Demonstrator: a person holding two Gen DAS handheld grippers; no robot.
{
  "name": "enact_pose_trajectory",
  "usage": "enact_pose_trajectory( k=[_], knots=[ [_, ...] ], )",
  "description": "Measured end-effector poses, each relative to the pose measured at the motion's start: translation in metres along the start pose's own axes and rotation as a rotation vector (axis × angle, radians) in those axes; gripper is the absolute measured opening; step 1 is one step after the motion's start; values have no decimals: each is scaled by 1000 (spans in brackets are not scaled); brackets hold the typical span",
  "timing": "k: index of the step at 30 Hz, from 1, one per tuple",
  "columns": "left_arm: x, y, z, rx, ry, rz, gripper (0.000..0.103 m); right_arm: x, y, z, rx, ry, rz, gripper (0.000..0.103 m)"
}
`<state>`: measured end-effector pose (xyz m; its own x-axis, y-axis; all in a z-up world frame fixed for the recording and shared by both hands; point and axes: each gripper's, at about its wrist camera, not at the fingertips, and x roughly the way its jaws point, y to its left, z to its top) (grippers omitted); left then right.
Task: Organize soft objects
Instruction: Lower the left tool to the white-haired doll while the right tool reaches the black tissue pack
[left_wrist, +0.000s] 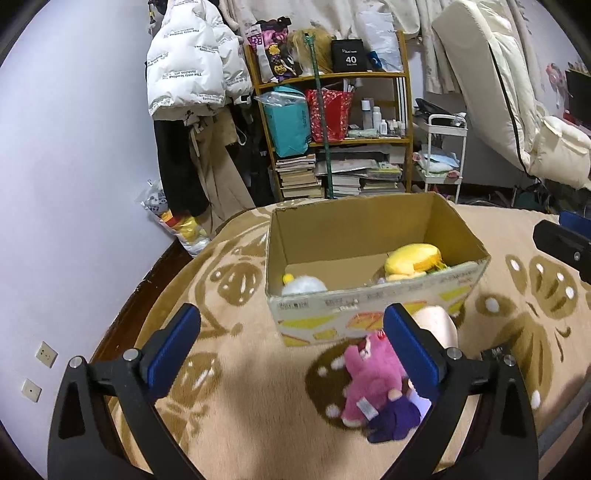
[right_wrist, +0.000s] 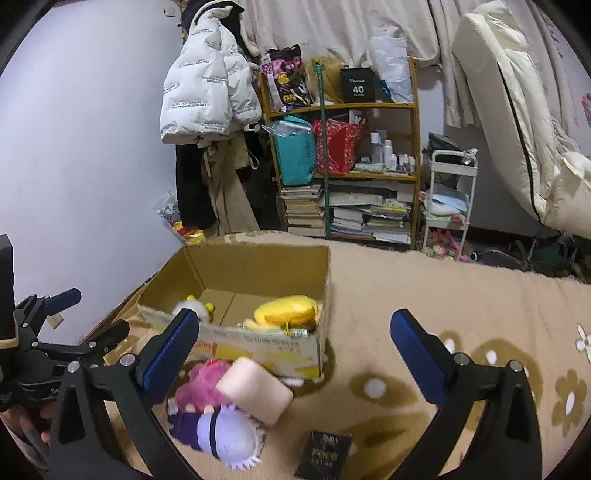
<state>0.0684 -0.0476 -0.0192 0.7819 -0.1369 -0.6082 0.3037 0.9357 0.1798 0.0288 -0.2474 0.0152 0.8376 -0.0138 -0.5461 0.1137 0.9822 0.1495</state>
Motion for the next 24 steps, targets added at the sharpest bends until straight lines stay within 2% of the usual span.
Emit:
enact_pose_trajectory(
  k=[7,15,24],
  knots=[
    [-24,-6,-7,33,-36,32,99,-18,-6,-13,47,27,-40,103],
    [-36,-8,-17,27,-9,4,99,-31,-12,-24,103,62,-56,103],
    [-38,-14,-20,52,1,-21,99,-33,-7,-35,64,103,-130,103]
  ],
)
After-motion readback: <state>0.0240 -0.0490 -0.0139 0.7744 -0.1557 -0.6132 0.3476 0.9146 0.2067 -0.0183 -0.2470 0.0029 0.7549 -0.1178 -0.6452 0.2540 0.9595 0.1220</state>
